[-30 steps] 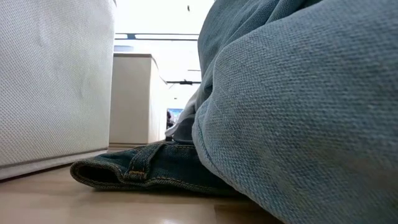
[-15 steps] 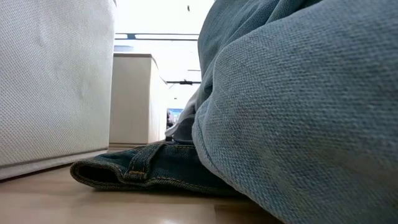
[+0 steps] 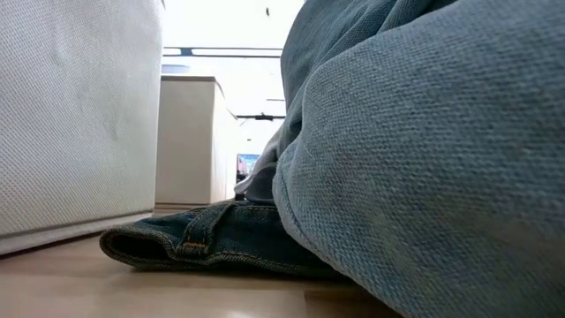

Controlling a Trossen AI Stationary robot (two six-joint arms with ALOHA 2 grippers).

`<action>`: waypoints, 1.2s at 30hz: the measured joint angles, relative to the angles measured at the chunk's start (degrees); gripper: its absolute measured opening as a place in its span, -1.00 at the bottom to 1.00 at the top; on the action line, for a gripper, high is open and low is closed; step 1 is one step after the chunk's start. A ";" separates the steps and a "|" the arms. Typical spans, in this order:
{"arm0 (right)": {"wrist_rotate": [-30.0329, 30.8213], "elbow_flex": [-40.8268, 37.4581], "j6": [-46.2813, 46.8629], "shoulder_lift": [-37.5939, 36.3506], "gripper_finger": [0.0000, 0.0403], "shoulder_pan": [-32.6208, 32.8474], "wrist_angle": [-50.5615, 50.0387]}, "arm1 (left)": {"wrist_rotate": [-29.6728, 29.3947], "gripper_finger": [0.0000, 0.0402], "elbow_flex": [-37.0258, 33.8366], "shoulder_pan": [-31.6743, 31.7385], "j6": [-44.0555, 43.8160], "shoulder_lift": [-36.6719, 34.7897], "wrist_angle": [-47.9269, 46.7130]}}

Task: Sort clothes
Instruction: Put the brown shorts into the top brown laundry organizer

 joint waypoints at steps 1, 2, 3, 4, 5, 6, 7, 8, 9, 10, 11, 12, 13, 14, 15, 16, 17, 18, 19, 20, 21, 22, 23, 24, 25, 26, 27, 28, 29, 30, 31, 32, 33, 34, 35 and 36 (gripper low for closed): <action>-0.72 0.08 -3.55 2.02 -1.00 1.29 4.63 | -0.01 -1.00 0.00 0.02 -1.00 0.02 -0.02; -0.98 0.33 -7.42 4.32 -1.00 2.61 9.42 | 0.00 -1.00 0.00 0.02 -1.84 0.02 0.04; -1.05 0.82 -11.19 6.60 -1.00 3.77 13.65 | 0.02 -1.00 0.00 0.02 -2.46 0.00 0.09; -1.11 1.62 -14.45 8.77 -1.00 4.85 17.07 | 0.02 -1.00 0.00 0.02 -2.60 0.00 0.25; -1.15 2.72 -17.08 10.97 -1.00 5.81 19.87 | -0.01 -1.00 0.00 0.02 -2.64 0.00 0.34; -1.15 4.10 -19.41 13.07 -1.00 6.62 21.67 | 0.02 -1.00 0.00 0.02 -2.77 0.00 0.38; -1.19 5.87 -21.68 15.16 -1.00 7.16 22.42 | 0.02 -1.00 0.00 0.00 -2.93 0.00 0.43; -1.20 7.79 -23.91 17.16 -1.00 7.46 22.39 | 0.02 -1.00 0.00 0.00 -3.31 0.00 0.45; -1.20 10.17 -26.03 19.17 -1.00 7.55 21.98 | 0.02 -1.00 0.00 0.00 -4.03 0.00 0.45; -1.21 12.87 -28.00 21.17 -1.00 7.59 21.35 | 0.02 -1.00 0.00 0.02 -4.74 0.00 0.45; -1.22 15.75 -29.79 23.04 -1.00 7.59 20.02 | 0.04 -1.00 0.00 -0.01 -5.68 0.00 0.45; -1.17 18.93 -31.48 24.87 -1.00 7.58 17.60 | 0.04 -1.00 0.00 -0.01 -6.55 0.00 0.43; -1.05 22.37 -32.89 26.62 -1.00 7.57 13.84 | 0.04 -1.00 0.00 -0.01 -7.31 0.00 0.43; -0.57 26.18 -33.63 28.39 -1.00 7.57 8.73 | 0.04 -1.00 0.00 -0.01 -7.74 0.00 0.41; 0.52 30.25 -34.01 30.02 -1.00 7.58 1.92 | 0.04 -1.00 0.00 0.02 -7.81 0.00 0.41; 2.08 34.41 -33.94 31.71 -1.00 7.59 -6.38 | 0.04 -1.00 0.00 0.02 -7.87 0.00 0.42; 4.34 39.09 -33.01 33.64 -1.00 7.57 -15.14 | 0.04 -1.00 0.00 -0.01 -8.16 0.00 0.43; 6.61 43.90 -31.92 35.85 -1.00 7.57 -23.75 | 0.04 -1.00 0.00 0.00 -8.62 0.00 0.42; 8.59 48.85 -30.56 38.15 -0.99 7.57 -33.63 | 0.04 -1.00 0.00 0.01 -8.94 0.00 0.43; 9.58 53.45 -29.00 40.57 -0.97 7.54 -42.63 | 0.04 -1.00 0.00 0.01 -9.22 0.00 0.43; 9.70 58.44 -26.88 43.51 -0.94 7.53 -51.33 | 0.02 -1.00 0.00 0.02 -9.29 0.00 0.45; 9.50 63.25 -24.22 46.34 -0.89 7.55 -59.18 | -0.08 -1.00 0.00 0.02 -9.30 0.00 0.53; 8.79 67.55 -20.88 49.11 -0.83 7.61 -66.29 | -0.25 -1.00 0.00 0.02 -9.43 0.02 0.72; 7.13 72.19 -17.38 52.31 -0.75 7.69 -73.21 | -0.48 -1.00 0.00 0.02 -9.70 0.02 0.94; 5.13 76.31 -14.21 55.22 -0.66 7.83 -79.17 | -0.80 -1.00 0.00 0.02 -9.89 0.01 1.21; 3.06 80.27 -11.39 58.07 -0.56 8.06 -84.53 | -1.09 -1.00 0.00 0.02 -9.90 0.02 1.51; 0.82 84.14 -8.81 60.93 -0.46 8.40 -89.60 | -1.44 -1.00 0.00 0.02 -9.90 0.02 1.83; -1.13 87.63 -6.28 63.63 -0.35 8.84 -94.44 | -1.92 -1.00 0.00 0.02 -9.92 0.00 2.12; -3.09 90.96 -3.68 66.22 -0.24 9.35 -98.87 | -2.32 -1.00 0.00 0.02 -9.98 0.00 2.39; -4.44 94.14 -1.00 68.72 -0.13 9.83 -103.22 | -2.52 -1.00 0.00 0.02 -10.12 0.02 2.86; -6.06 96.95 2.09 71.07 -0.04 10.34 -107.25 | -2.54 -1.00 0.02 0.00 -10.10 0.00 3.49; -7.42 99.66 4.72 73.36 0.05 10.81 -111.26 | -2.52 -1.00 0.02 -0.01 -10.06 0.00 3.63; -8.69 102.12 6.93 75.38 0.11 11.33 -114.86 | -2.48 -1.00 0.02 -0.01 -10.05 0.00 3.66; -9.88 104.21 9.04 77.24 0.17 11.97 -118.13 | -2.31 -1.00 0.02 -0.01 -10.05 0.00 3.66; -10.65 106.04 11.31 79.08 0.21 12.68 -121.53 | -1.99 -1.00 0.02 -0.01 -10.09 0.00 3.63; -11.04 107.48 13.63 80.59 0.23 13.46 -124.55 | -1.74 -1.00 0.02 -0.01 -10.31 0.00 3.64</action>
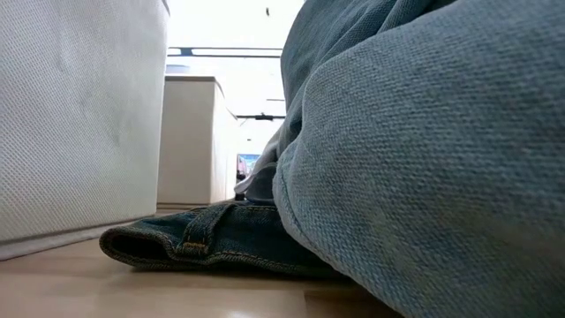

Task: Sort clothes
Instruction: Put the brown shorts into the top brown laundry organizer

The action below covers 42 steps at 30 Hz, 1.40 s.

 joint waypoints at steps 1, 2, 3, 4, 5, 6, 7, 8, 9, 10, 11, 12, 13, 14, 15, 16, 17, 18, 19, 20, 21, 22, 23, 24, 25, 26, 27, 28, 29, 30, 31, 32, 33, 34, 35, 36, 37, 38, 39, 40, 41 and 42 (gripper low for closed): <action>-0.25 0.83 2.31 1.42 0.24 0.93 -1.65 | 0.29 -1.00 0.00 0.00 -0.68 0.00 -0.04; -0.53 0.98 4.03 2.35 0.25 1.96 -1.16 | 0.62 -1.00 0.00 0.00 -1.54 0.00 -0.04; -1.12 0.42 4.82 2.82 0.25 2.94 0.08 | 0.86 -1.00 0.00 0.00 -2.51 0.00 -0.04; -1.73 -0.30 5.27 3.24 0.25 4.01 1.23 | 0.96 -1.00 0.00 0.00 -3.36 0.00 0.00; -2.26 -1.01 6.07 3.65 0.25 4.99 2.11 | 0.95 -1.00 0.00 0.00 -4.23 0.00 0.13; -2.68 -1.80 7.11 4.16 0.25 5.94 1.80 | 0.95 -1.00 0.00 0.00 -4.99 0.00 0.28; -2.84 -2.86 8.28 4.69 0.25 6.79 0.38 | 1.01 -1.00 0.00 0.00 -5.60 0.00 0.47; -2.92 -4.18 9.65 5.20 0.25 7.59 -1.26 | 1.14 -1.00 0.00 0.00 -5.84 0.00 0.68; -2.82 -5.89 10.94 5.56 0.25 8.29 -1.58 | 1.65 -1.00 0.00 0.00 -5.81 0.00 0.77; -2.68 -7.98 11.91 5.59 0.25 8.78 -0.77 | 2.43 -1.00 0.00 0.00 -5.59 0.00 0.81; -2.73 -10.15 12.80 5.35 0.25 9.21 0.16 | 3.08 -1.00 0.00 0.00 -5.22 0.02 1.12; -3.17 -12.22 13.60 5.19 0.25 9.59 1.24 | 3.56 -1.00 0.00 0.00 -4.61 0.02 1.60; -4.06 -14.28 13.98 5.04 0.25 9.76 2.88 | 4.01 -1.00 0.00 0.00 -4.16 0.02 2.22; -4.93 -16.23 14.03 5.02 0.25 9.76 4.53 | 4.47 -1.00 0.00 0.00 -3.61 0.02 3.12; -5.73 -18.34 13.87 5.06 0.25 9.76 6.33 | 5.06 -1.00 0.00 0.00 -2.78 0.02 4.09; -6.49 -20.56 13.16 5.15 0.25 9.74 8.47 | 5.54 -1.00 0.00 0.00 -1.93 0.04 5.02; -6.99 -22.61 12.23 5.15 0.24 9.58 11.27 | 5.88 -1.00 0.00 0.00 -1.03 0.07 5.83; -7.25 -24.48 11.04 5.14 0.22 9.49 14.20 | 6.16 -1.00 0.00 0.00 -0.11 0.07 6.59; -7.43 -26.25 9.69 5.08 0.18 9.36 17.04 | 6.29 -1.00 0.00 0.00 0.93 0.07 7.32; -7.52 -27.87 8.32 5.03 0.12 9.27 19.82 | 6.37 -1.00 0.00 0.00 2.03 0.07 7.78; -7.51 -29.45 7.07 4.97 0.03 9.26 22.59 | 6.37 -1.00 0.00 0.00 3.12 0.07 7.99; -7.35 -30.87 6.07 4.93 -0.07 9.26 25.07 | 6.33 -1.00 0.00 0.00 4.11 0.07 8.03; -6.87 -32.02 5.21 4.93 -0.19 9.26 27.02 | 6.20 -1.00 0.00 0.00 4.96 0.09 8.26; -6.21 -32.86 4.67 4.93 -0.32 9.28 28.27 | 6.09 -1.00 0.00 0.00 5.60 0.16 8.89; -5.54 -33.43 4.46 4.89 -0.45 9.29 28.88 | 5.93 -1.00 0.00 0.00 6.17 0.25 9.61; -5.16 -33.65 4.41 4.80 -0.59 9.28 28.91 | 5.91 -1.00 0.00 0.00 6.65 0.39 10.33; -4.67 -33.76 4.29 4.47 -0.72 9.28 28.83 | 5.91 -1.00 0.00 0.00 7.42 0.51 10.80; -4.01 -33.81 4.26 3.95 -0.85 9.30 28.85 | 5.89 -1.00 0.00 0.00 8.37 0.73 11.37; -3.09 -33.77 4.24 3.16 -0.91 9.32 28.95 | 5.88 -1.00 0.00 0.00 9.40 0.97 12.21; -1.70 -33.29 4.25 2.30 -0.93 9.36 28.67 | 5.74 -1.00 0.00 0.00 10.36 1.15 12.98; 0.06 -32.44 4.50 1.23 -0.92 9.41 28.59 | 5.70 -1.00 0.00 0.00 11.12 1.36 13.70; 2.19 -31.52 4.78 -0.03 -0.90 9.41 28.81 | 5.49 -1.00 0.11 0.00 11.75 1.57 13.94; 4.41 -30.45 4.92 -1.34 -0.89 9.35 29.14 | 5.26 -1.00 0.33 0.00 12.18 1.85 13.91; 7.09 -29.10 4.78 -2.74 -0.89 9.28 29.36 | 5.09 -1.00 0.69 0.00 12.50 2.16 13.87; 9.87 -27.85 4.24 -3.99 -0.91 9.44 29.49 | 4.99 -1.00 1.10 0.01 12.60 2.48 13.85; 12.61 -26.58 3.27 -5.19 -0.94 9.95 29.61 | 4.93 -1.00 1.60 0.00 12.67 2.85 13.87; 15.38 -25.25 1.85 -6.30 -0.96 10.41 29.93 | 4.90 -1.00 2.21 0.00 13.15 3.36 13.93; 18.21 -23.73 -0.01 -7.32 -0.97 10.90 30.62 | 4.88 -1.00 2.86 0.02 13.91 3.94 13.93; 21.19 -22.19 -2.00 -8.28 -0.97 11.47 31.53 | 4.90 -1.00 3.41 0.02 14.77 4.47 13.89; 24.20 -20.68 -4.02 -9.19 -0.96 12.12 32.45 | 4.90 -1.00 4.11 0.01 15.86 5.16 13.81; 27.42 -19.22 -6.47 -9.95 -0.95 12.72 33.63 | 4.90 -1.00 4.85 0.02 16.90 5.89 13.83; 30.71 -17.76 -9.38 -10.52 -0.94 13.13 35.27 | 4.90 -1.00 5.64 0.02 17.76 6.64 13.79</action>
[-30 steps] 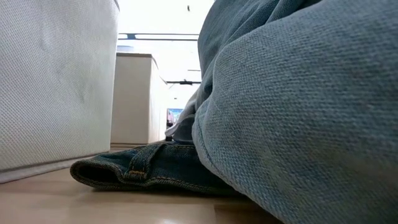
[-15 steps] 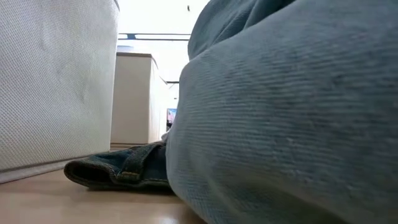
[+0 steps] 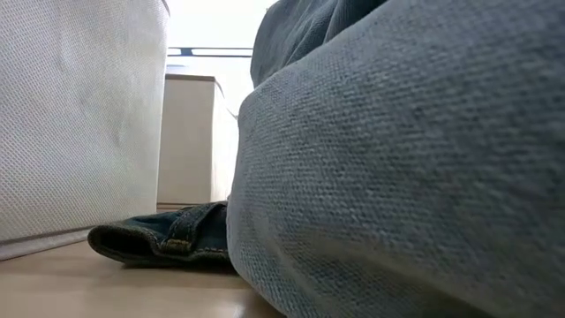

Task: Sort clothes
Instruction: Put the brown shorts into the top brown laundry organizer

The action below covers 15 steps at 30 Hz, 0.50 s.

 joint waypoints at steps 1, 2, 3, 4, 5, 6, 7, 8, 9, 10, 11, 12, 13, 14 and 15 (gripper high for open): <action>3.14 1.37 -3.31 -0.37 -0.94 0.37 2.20 | -0.01 -1.00 0.88 0.00 0.78 0.80 -0.30; 5.95 2.57 -7.17 -0.55 -0.95 0.62 4.71 | -0.01 -1.00 1.87 0.00 1.46 1.62 -0.80; 8.28 3.51 -11.20 -0.57 -0.96 0.75 7.33 | -0.02 -1.00 2.83 0.00 2.00 2.55 -1.32; 10.13 4.31 -15.80 -0.56 -0.97 0.76 10.46 | -0.08 -1.00 3.74 0.00 2.49 3.46 -1.72; 11.44 4.83 -20.71 -0.52 -0.98 0.69 14.23 | -0.38 -1.00 4.63 0.00 3.06 4.40 -2.28; 12.16 5.10 -25.71 -0.52 -0.98 0.36 18.08 | -0.70 -1.00 5.50 0.00 3.52 5.31 -2.65; 12.33 5.19 -30.64 -0.52 -0.98 -0.20 22.35 | -0.92 -1.00 6.32 0.00 3.88 6.28 -2.79; 12.16 5.23 -35.48 -0.52 -0.97 -0.93 26.46 | -1.06 -1.00 7.08 0.00 4.30 7.15 -2.82; 11.75 5.23 -39.64 -0.52 -0.97 -1.82 29.76 | -1.14 -1.00 7.75 0.00 5.04 7.95 -2.87; 11.32 5.23 -43.41 -0.52 -0.97 -2.91 32.45 | -1.26 -1.00 8.43 0.00 5.80 8.66 -2.90; 11.24 5.23 -46.60 -0.52 -0.98 -4.12 34.65 | -1.30 -1.00 9.06 0.00 6.72 9.30 -2.87; 11.25 5.23 -49.21 -0.52 -0.98 -5.52 36.30 | -1.66 -1.00 9.63 0.00 7.61 9.77 -2.79; 11.23 5.23 -51.07 -0.51 -0.98 -7.05 37.68 | -2.54 -0.99 10.20 -0.02 8.36 10.16 -2.52; 11.16 5.23 -52.38 -0.50 -0.99 -8.70 39.00 | -3.21 -0.97 10.80 -0.01 9.23 10.47 -2.18; 10.75 5.23 -53.43 -0.50 -0.99 -10.50 40.36 | -3.59 -0.94 11.35 -0.02 10.21 10.64 -1.83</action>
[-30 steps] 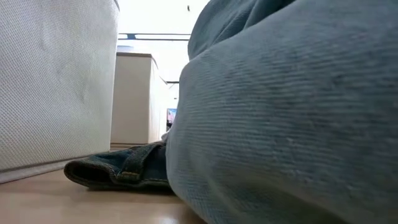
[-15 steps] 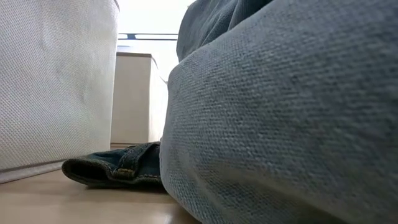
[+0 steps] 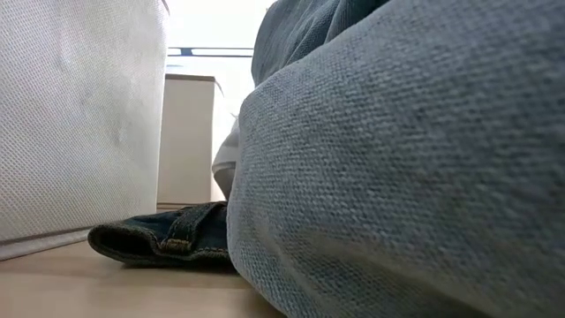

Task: Sort clothes
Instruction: Put the brown shorts into the top brown laundry organizer

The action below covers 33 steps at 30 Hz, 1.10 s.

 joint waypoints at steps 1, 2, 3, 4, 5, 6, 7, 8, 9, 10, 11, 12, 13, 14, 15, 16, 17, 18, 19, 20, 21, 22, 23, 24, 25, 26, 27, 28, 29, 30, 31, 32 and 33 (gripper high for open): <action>-0.33 0.00 -0.40 0.00 -0.99 -2.05 1.53 | -0.07 -0.91 0.46 0.02 1.21 0.09 0.25; -0.41 0.00 -0.50 0.00 -0.99 -4.11 3.36 | -0.06 -0.87 0.94 0.04 2.52 0.16 0.87; -0.03 0.00 -0.43 0.00 -0.99 -6.28 5.17 | 0.16 -0.82 1.54 0.04 3.69 0.16 1.28; 1.11 0.00 -0.37 0.00 -0.99 -8.45 7.05 | 0.47 -0.76 2.15 0.04 4.72 0.12 1.57; 2.41 0.00 -0.16 0.00 -0.99 -10.67 8.76 | 0.65 -0.70 2.92 0.04 5.77 0.09 1.63; 3.28 0.00 0.14 0.00 -0.99 -12.90 10.03 | 0.74 -0.64 3.65 0.04 6.70 0.09 1.70; 3.04 0.00 1.04 0.00 -0.99 -15.26 10.90 | 0.81 -0.57 4.29 0.04 7.44 0.09 1.73; 1.77 0.00 2.50 0.00 -0.99 -17.46 11.04 | 0.81 -0.50 4.83 0.04 8.16 0.22 1.81; -1.02 0.00 4.68 0.04 -0.99 -19.71 11.01 | 0.81 -0.43 5.35 0.04 8.74 0.68 2.22; -4.81 0.00 7.11 0.36 -0.99 -21.85 11.03 | 0.81 -0.37 5.76 0.04 9.32 1.33 3.15; -8.95 0.00 9.63 0.61 -0.99 -23.83 11.18 | 0.81 -0.30 6.08 0.07 9.78 2.14 4.47; -13.11 0.00 12.04 1.12 -0.99 -25.48 11.64 | 0.81 -0.23 6.31 0.19 10.17 3.36 6.00; -17.47 0.00 14.35 1.68 -0.99 -27.02 12.77 | 0.81 -0.17 6.47 0.31 10.52 4.89 7.93; -21.42 0.00 16.18 2.37 -0.99 -28.34 14.37 | 0.83 -0.11 6.69 0.55 10.63 6.63 9.59; -24.93 0.00 17.75 3.11 -0.99 -29.32 16.31 | 0.83 -0.05 6.94 0.77 10.63 8.59 11.42; -28.16 0.00 19.30 3.87 -0.99 -30.14 18.48 | 0.82 0.01 7.31 1.04 10.61 10.61 13.12; -30.71 0.00 20.82 4.57 -0.99 -30.79 20.64 | 0.72 0.07 7.67 1.34 10.35 12.58 14.70; -32.76 0.00 22.22 5.34 -0.99 -31.20 22.67 | 0.10 0.13 8.12 1.64 9.70 14.67 16.29; -34.56 0.00 23.45 6.01 -0.99 -31.49 24.48 | -0.65 0.19 8.64 1.99 8.70 16.61 18.50; -35.95 0.00 24.38 6.61 -0.99 -31.69 25.54 | -1.63 0.25 9.25 2.39 7.54 18.61 20.47; -37.10 0.00 25.29 7.21 -0.99 -31.74 26.37 | -2.53 0.30 9.82 2.82 6.00 20.66 22.42; -38.01 0.00 25.48 7.70 -0.99 -31.74 26.80 | -3.36 0.35 10.51 3.28 4.33 22.66 23.92; -38.59 0.00 25.58 8.03 -0.99 -31.72 26.85 | -4.14 0.40 11.25 3.75 2.53 24.67 25.08; -39.03 0.00 25.49 8.26 -0.99 -31.72 26.87 | -4.81 0.44 12.05 4.18 0.89 26.59 25.43; -39.35 0.00 25.35 8.40 -0.99 -31.71 26.87 | -5.60 0.48 13.06 4.74 -0.76 28.41 25.41; -39.65 0.00 25.36 8.44 -0.99 -31.69 26.92 | -6.79 0.51 14.06 5.21 -2.45 30.12 25.39; -39.78 0.00 25.43 8.44 -0.99 -31.69 27.06 | -8.20 0.53 15.02 5.73 -4.14 31.84 25.52; -39.93 0.00 25.57 8.44 -0.99 -31.72 27.22 | -9.63 0.55 15.93 6.22 -5.79 33.55 25.56; -40.09 0.00 25.57 8.41 -0.99 -31.72 27.28 | -10.71 0.57 16.70 6.76 -7.26 35.13 25.60; -40.41 0.00 25.59 8.41 -0.99 -31.70 27.34 | -11.47 0.57 17.44 7.28 -8.62 36.86 25.55; -40.76 0.00 25.68 8.41 -0.99 -31.71 27.46 | -12.09 0.58 18.10 7.81 -9.98 38.34 25.42; -41.14 0.00 26.13 8.41 -0.99 -31.70 27.70 | -12.37 0.58 18.72 8.25 -11.41 39.75 25.42; -41.94 0.00 26.97 8.38 -0.99 -31.69 27.88 | -12.42 0.58 19.21 8.66 -12.85 40.98 25.42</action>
